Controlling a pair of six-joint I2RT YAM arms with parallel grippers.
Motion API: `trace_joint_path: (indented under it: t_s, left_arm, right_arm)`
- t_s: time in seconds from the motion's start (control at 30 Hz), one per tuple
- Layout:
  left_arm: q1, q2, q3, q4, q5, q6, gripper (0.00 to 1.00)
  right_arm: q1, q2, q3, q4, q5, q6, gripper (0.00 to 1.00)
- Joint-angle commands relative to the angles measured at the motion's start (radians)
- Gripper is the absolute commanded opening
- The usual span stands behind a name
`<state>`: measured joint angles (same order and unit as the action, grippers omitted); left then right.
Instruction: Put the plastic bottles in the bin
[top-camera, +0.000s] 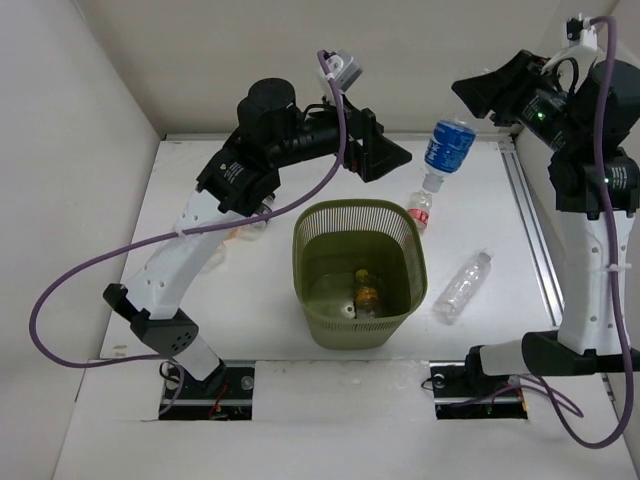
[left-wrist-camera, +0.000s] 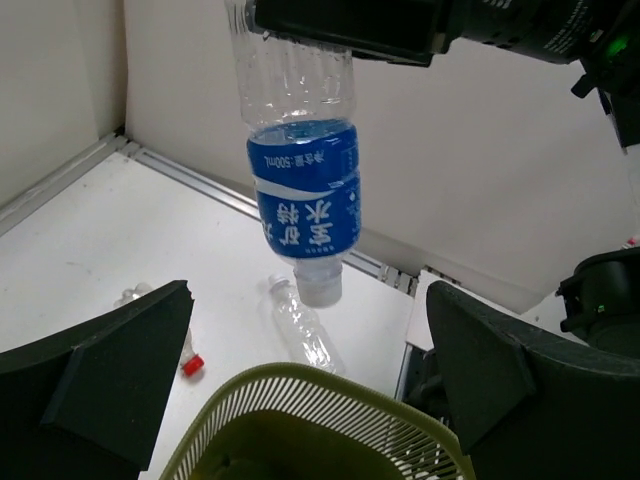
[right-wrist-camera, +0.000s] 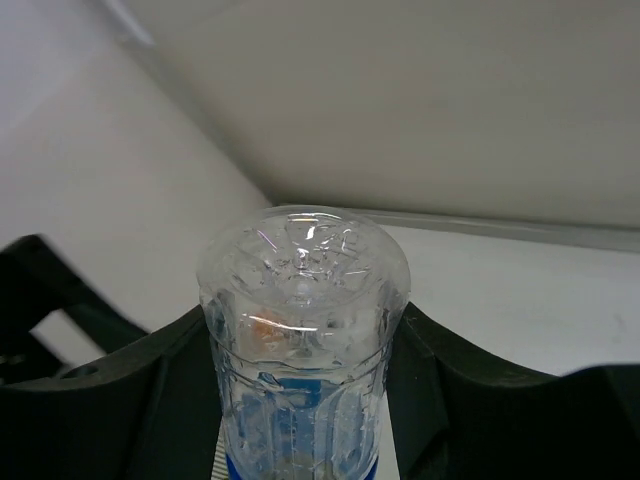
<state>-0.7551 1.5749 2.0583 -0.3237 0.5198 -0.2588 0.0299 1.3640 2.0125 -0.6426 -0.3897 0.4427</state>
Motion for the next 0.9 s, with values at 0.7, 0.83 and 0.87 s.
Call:
trace_joint_path:
  t_s: [0.7,0.83,0.87]
  left_arm:
    - [-0.007,-0.041,-0.142,0.285,0.129,-0.083,0.0]
    - [-0.007,-0.157,-0.378,0.328,0.12,-0.092,0.0]
    - [-0.007,-0.179,-0.415,0.328,0.111,-0.092,0.0]
  right_arm:
    - [0.297,-0.028,-0.149,0.457,-0.186,0.222,0.78]
    - [0.225,-0.046,-0.158,0.211,-0.057,0.076,0.99]
    - [0.213,-0.046,-0.158,0.172,-0.029,0.051,0.99]
